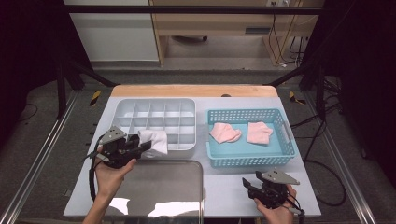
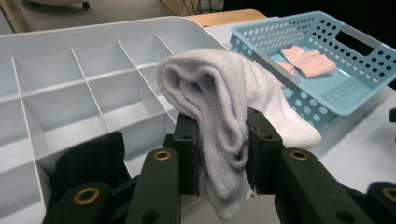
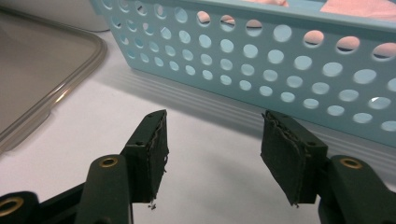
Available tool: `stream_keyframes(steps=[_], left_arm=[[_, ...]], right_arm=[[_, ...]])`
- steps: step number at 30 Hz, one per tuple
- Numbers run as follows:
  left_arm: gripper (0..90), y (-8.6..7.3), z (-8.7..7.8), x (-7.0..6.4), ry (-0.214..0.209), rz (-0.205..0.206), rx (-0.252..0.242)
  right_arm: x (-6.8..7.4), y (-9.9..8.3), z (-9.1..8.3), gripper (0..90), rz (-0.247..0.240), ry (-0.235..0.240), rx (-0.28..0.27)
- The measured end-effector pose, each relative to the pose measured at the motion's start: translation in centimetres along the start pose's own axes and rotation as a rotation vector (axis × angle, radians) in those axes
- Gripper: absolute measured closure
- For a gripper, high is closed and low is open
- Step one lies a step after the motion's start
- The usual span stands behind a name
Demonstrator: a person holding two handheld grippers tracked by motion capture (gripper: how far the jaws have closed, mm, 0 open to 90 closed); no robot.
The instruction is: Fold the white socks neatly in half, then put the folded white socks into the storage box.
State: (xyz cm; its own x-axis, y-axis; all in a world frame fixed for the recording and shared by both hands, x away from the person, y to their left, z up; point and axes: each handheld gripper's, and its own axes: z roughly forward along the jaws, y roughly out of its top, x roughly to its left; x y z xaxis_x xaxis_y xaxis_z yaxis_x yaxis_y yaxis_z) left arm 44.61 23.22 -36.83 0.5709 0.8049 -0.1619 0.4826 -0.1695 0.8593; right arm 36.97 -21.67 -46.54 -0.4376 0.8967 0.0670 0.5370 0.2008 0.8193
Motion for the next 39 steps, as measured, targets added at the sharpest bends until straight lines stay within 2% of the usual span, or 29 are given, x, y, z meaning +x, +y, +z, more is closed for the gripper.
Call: stream_keyframes(steps=[5, 9, 13, 23, 28, 34, 39], left_arm=[[68.0, 1.1, 0.7, 0.9, 0.013, 0.003, 0.017], [68.0, 1.6, 1.6, 2.0, 0.018, -0.011, 0.039], [68.1, 1.7, 2.2, 2.7, 0.014, -0.02, 0.061], [68.1, 1.4, 4.3, 4.5, 0.027, -0.005, 0.152], [68.1, 1.1, 5.0, 4.8, 0.044, 0.012, 0.19], [68.2, 0.6, 5.0, 5.3, 0.064, 0.033, 0.237], [68.4, 0.4, 5.1, 5.3, 0.067, 0.075, 0.284]], right_arm=[[0.0, 0.0, 0.1, 42.4, 0.004, 0.004, 0.003], [-0.1, 0.0, 0.1, 43.5, -0.006, -0.001, 0.003], [-0.1, 0.0, 0.1, 44.1, 0.0, 0.001, 0.007], [-0.1, 0.1, 0.6, 45.6, -0.001, 0.007, 0.023], [-0.1, 0.1, 0.6, 45.7, 0.001, 0.011, 0.023], [-0.1, 0.0, 0.8, 45.7, 0.002, 0.015, 0.031], [-0.2, 0.1, 0.8, 45.7, 0.009, 0.015, 0.035]])
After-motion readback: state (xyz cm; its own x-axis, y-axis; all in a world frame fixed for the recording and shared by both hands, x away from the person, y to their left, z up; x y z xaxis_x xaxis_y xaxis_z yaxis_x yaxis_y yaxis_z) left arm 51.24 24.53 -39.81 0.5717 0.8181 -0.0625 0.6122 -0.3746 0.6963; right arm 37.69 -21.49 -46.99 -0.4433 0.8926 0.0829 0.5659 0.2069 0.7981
